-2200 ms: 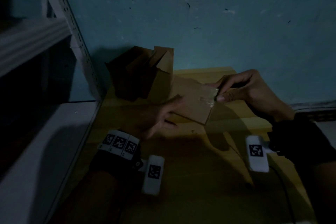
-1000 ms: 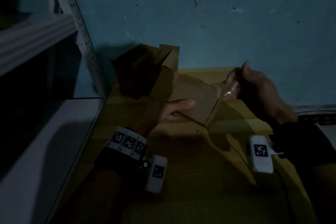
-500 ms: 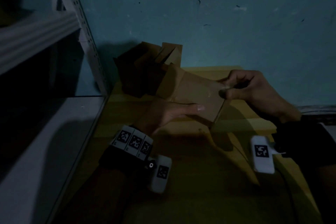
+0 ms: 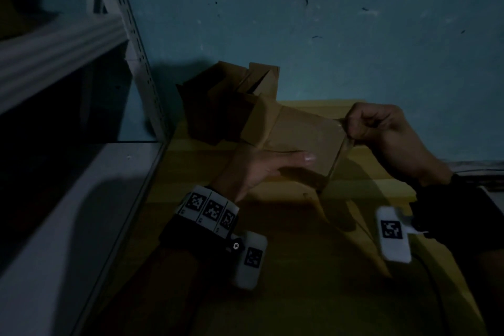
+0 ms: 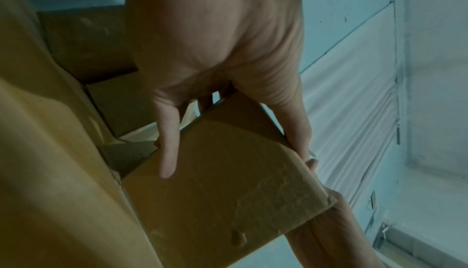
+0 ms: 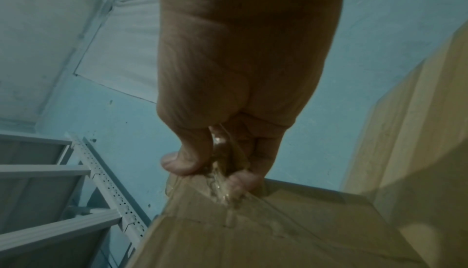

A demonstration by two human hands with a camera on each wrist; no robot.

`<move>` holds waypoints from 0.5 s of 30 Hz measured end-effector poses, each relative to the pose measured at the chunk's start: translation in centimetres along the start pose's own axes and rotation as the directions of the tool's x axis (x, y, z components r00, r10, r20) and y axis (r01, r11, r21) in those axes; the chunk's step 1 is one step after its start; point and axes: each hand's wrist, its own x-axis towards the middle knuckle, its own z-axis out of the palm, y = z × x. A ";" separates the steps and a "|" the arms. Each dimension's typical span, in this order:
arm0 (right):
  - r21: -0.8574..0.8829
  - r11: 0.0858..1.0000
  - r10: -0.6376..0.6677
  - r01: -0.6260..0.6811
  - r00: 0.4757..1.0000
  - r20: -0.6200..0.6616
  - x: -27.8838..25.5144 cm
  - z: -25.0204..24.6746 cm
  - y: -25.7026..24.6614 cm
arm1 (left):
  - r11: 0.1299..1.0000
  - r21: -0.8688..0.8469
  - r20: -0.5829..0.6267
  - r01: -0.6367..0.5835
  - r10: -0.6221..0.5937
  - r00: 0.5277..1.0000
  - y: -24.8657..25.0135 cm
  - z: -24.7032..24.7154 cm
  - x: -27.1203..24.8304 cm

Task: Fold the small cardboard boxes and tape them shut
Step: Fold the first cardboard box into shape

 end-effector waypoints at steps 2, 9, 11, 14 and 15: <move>-0.004 1.000 0.004 -0.004 1.000 -0.025 0.0 0.2 0.0 | 1.000 -0.015 -0.031 0.002 -0.002 1.000 -0.3 -0.2 0.2; 0.078 0.997 0.020 -0.018 0.999 -0.032 -0.1 0.3 0.0 | 0.994 0.073 0.044 0.086 -0.090 0.995 0.1 -0.6 0.5; 0.121 0.993 0.015 -0.014 1.000 -0.010 -0.1 0.6 -0.1 | 0.994 0.023 0.050 0.108 -0.109 0.993 0.0 -0.8 0.6; 0.185 0.982 0.041 -0.041 0.999 0.005 0.0 0.9 -0.2 | 0.997 -0.014 0.079 0.069 -0.068 0.995 0.0 -0.7 0.2; 0.199 0.979 0.048 -0.049 0.999 0.009 0.0 1.0 -0.1 | 0.997 -0.012 0.100 0.077 -0.075 0.992 0.0 -0.8 0.1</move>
